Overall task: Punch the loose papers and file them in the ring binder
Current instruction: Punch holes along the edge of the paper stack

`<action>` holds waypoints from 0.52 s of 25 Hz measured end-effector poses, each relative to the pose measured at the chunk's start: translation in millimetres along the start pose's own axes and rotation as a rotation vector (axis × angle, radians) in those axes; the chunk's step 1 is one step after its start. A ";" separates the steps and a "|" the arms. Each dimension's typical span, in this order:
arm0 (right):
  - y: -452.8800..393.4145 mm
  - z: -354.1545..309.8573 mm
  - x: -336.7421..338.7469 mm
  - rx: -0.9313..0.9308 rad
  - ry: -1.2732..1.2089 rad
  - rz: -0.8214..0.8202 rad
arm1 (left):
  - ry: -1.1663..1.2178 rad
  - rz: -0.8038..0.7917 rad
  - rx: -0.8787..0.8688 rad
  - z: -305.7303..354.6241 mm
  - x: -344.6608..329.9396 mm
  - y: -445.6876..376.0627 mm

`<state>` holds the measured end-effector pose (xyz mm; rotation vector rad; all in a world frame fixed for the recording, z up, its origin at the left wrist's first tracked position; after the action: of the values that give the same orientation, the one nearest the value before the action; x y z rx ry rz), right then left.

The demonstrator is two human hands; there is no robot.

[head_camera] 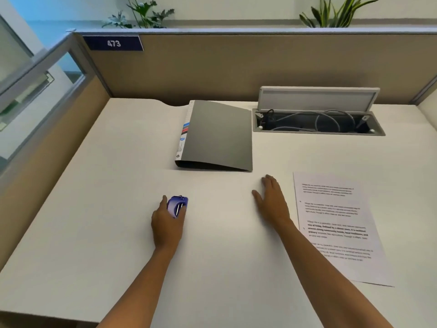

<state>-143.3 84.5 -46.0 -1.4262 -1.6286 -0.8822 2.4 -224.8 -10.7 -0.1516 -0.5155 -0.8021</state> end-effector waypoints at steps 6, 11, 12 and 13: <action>-16.6 2.5 -6.6 -0.037 0.037 0.039 | 0.022 -0.006 -0.061 5.6 3.9 -9.0; -12.0 1.6 -3.1 -0.056 0.049 0.077 | 0.002 0.034 -0.082 10.9 11.1 -47.7; -12.1 1.4 -2.0 -0.061 0.047 0.082 | 0.004 0.052 -0.082 13.3 13.2 -60.8; -12.0 1.2 -0.9 -0.063 0.046 0.089 | 0.000 0.072 -0.076 16.3 15.1 -75.0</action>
<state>-155.3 83.6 -47.5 -1.4983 -1.5035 -0.9156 -49.1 -281.2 6.3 -0.2390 -0.4771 -0.7514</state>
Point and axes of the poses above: each hand's wrist, its own y-axis away from the middle knuckle, its own x-axis out of the back of the hand, z = x × y, the point moved 6 cm from there along -y, towards the middle knuckle, and after that the axes turned 10 degrees about y, right-handed, at the moved point
